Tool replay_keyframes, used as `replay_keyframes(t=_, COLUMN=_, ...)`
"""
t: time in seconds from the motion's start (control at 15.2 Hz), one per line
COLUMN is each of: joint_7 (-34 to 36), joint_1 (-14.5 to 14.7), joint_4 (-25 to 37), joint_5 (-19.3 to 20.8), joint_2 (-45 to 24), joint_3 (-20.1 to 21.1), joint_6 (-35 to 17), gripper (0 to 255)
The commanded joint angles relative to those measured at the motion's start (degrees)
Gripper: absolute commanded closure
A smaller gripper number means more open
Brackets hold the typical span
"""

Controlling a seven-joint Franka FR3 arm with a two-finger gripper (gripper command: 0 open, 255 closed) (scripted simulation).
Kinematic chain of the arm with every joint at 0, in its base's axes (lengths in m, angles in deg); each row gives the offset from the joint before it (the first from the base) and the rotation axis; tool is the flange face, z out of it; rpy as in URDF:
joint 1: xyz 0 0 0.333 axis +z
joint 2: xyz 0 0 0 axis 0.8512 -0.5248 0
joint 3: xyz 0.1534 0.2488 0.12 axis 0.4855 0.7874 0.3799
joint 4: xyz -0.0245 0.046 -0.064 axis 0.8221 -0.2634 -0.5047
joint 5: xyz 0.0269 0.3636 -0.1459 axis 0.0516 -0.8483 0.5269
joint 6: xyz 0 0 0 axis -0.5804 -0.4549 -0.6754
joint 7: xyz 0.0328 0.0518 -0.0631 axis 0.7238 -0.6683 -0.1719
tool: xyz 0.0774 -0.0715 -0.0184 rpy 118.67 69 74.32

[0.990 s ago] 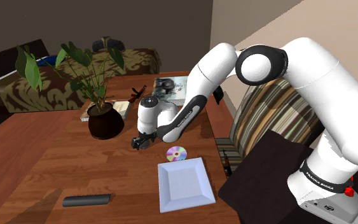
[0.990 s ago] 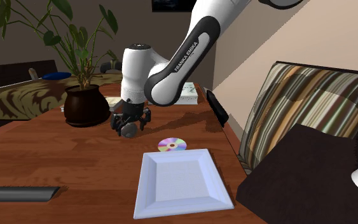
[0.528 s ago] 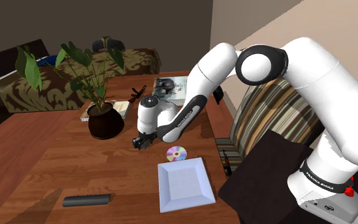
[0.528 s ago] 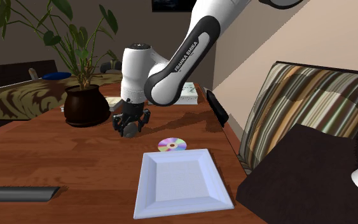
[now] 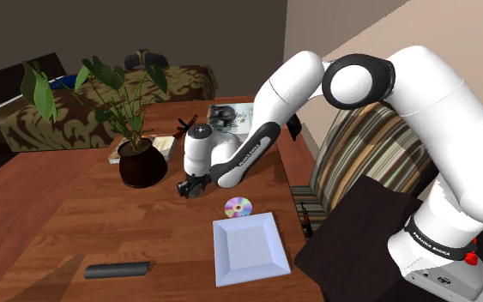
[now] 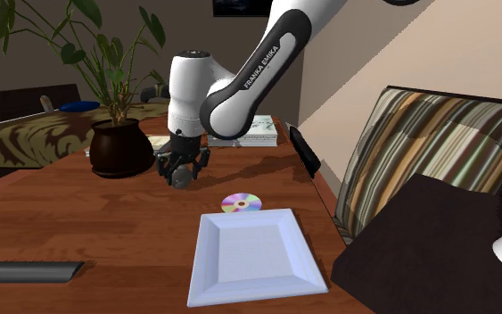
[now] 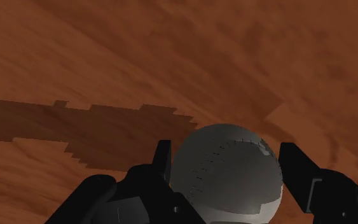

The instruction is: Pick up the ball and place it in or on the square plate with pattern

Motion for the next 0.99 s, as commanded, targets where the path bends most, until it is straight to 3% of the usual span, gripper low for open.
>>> replay_keyframes(t=0.0, joint_7=-0.4, joint_1=-0.5, joint_4=-0.8, joint_5=-0.4, joint_2=1.3, joint_3=0.6, joint_6=0.6, gripper=255)
replay_keyframes(t=0.79, joint_7=-3.1, joint_1=-2.8, joint_4=-2.8, joint_5=-3.3, joint_2=7.7, joint_3=3.9, joint_6=5.2, gripper=255)
replay_keyframes(t=0.92, joint_7=-0.4, joint_1=-2.7, joint_4=-9.1, joint_5=-2.3, joint_2=11.3, joint_3=3.6, joint_6=2.7, gripper=255)
